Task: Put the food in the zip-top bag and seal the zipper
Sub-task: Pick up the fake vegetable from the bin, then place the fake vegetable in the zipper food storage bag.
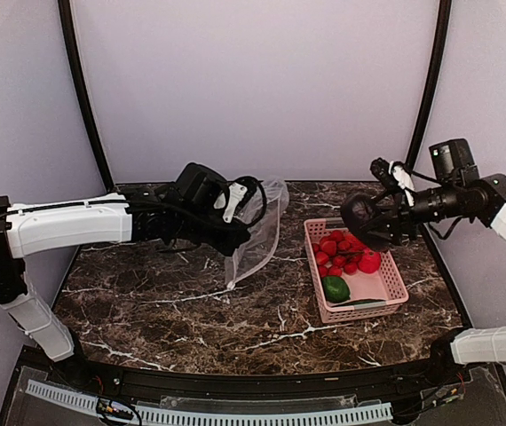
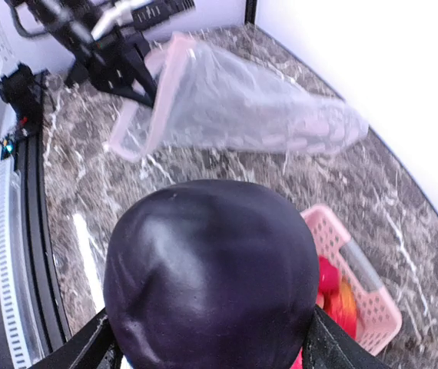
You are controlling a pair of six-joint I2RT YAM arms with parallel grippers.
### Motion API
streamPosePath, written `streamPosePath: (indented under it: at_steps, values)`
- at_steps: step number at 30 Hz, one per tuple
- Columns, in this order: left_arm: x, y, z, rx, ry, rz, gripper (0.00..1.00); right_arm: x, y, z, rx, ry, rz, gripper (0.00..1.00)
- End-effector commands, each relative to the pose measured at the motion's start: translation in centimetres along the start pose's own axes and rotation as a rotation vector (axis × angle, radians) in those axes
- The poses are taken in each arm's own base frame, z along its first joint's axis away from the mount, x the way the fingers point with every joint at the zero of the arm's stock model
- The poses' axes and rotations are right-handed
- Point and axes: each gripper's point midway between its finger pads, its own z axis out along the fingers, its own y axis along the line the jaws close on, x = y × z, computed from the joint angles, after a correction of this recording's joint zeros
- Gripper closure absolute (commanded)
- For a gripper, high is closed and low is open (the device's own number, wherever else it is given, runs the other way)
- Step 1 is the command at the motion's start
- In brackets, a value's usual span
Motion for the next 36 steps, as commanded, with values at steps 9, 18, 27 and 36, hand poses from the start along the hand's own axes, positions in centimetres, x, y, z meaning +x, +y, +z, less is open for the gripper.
streamPosePath:
  at_steps: [9,18,27,36]
  values:
    - [-8.8,-2.1,-3.0,0.102,-0.188,-0.34,0.99,-16.7,1.9,-5.7,-0.25,-0.463,-0.096,0.48]
    - [-12.6,-3.2,-3.6,0.177,-0.258,-0.502,0.99,-22.9,2.3,-4.5,-0.435,-0.562,-0.058,0.49]
    - [-13.5,-4.5,-3.6,0.249,-0.239,-0.541,0.99,-25.4,3.9,-0.8,-0.55,-0.595,-0.04,0.48]
    - [-14.2,-6.5,-5.7,0.398,-0.245,-0.6,0.99,-24.9,1.7,3.3,-0.471,-0.596,-0.05,0.45]
